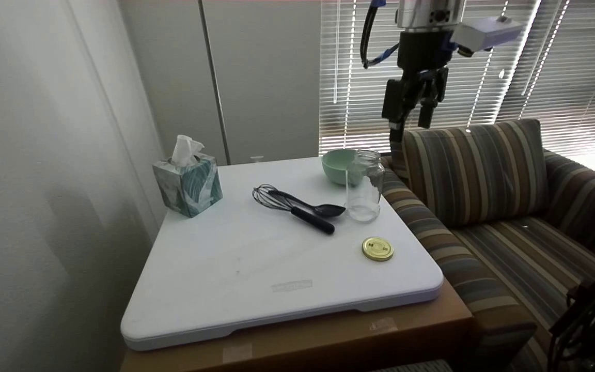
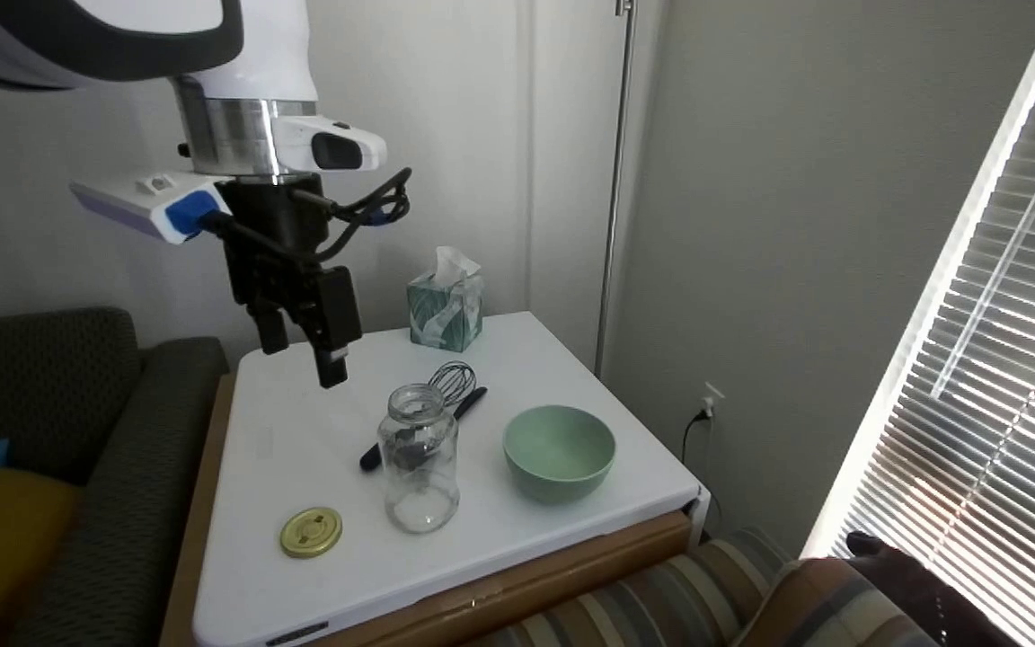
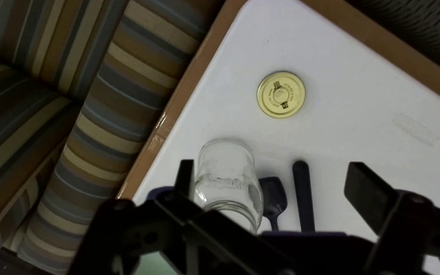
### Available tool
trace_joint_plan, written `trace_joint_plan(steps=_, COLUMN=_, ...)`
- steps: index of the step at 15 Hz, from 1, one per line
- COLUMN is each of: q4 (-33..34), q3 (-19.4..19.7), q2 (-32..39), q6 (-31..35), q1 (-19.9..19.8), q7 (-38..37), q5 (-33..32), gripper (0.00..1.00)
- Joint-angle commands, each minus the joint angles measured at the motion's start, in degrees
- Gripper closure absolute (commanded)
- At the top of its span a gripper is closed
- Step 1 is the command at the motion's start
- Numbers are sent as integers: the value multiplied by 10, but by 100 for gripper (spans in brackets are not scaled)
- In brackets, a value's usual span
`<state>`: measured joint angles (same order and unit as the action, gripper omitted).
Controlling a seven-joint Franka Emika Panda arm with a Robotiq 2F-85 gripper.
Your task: Pick the lid on the table and put it on the bottle
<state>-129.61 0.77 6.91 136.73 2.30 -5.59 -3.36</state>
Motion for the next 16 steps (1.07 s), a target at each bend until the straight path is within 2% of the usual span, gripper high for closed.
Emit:
trace_joint_plan(steps=1, q4=-54, q3=-4, q2=1, q6=95, q1=12, q7=-63, q5=-51, gripper=0)
trace_joint_plan(steps=6, q4=-136, q3=-8, q2=-5, q6=203, q1=23, q7=-115, q5=-37, gripper=0)
trace_joint_plan(steps=8, q4=-171, q3=0, q2=4, q6=291, q1=28, q7=-143, q5=-57, gripper=0)
trace_joint_plan(steps=10, q4=-195, q3=25, q2=24, q6=378, q1=42, q7=-198, q5=-112, gripper=0)
trace_joint_plan(steps=11, q4=-200, q3=43, q2=37, q6=408, q1=50, q7=-237, q5=-158, gripper=0)
trace_joint_plan(steps=13, q4=-200, q3=84, q2=66, q6=445, q1=77, q7=-285, q5=-207, gripper=0)
trace_joint_plan(steps=16, q4=-189, q3=125, q2=115, q6=475, q1=120, q7=-311, q5=-223, gripper=0)
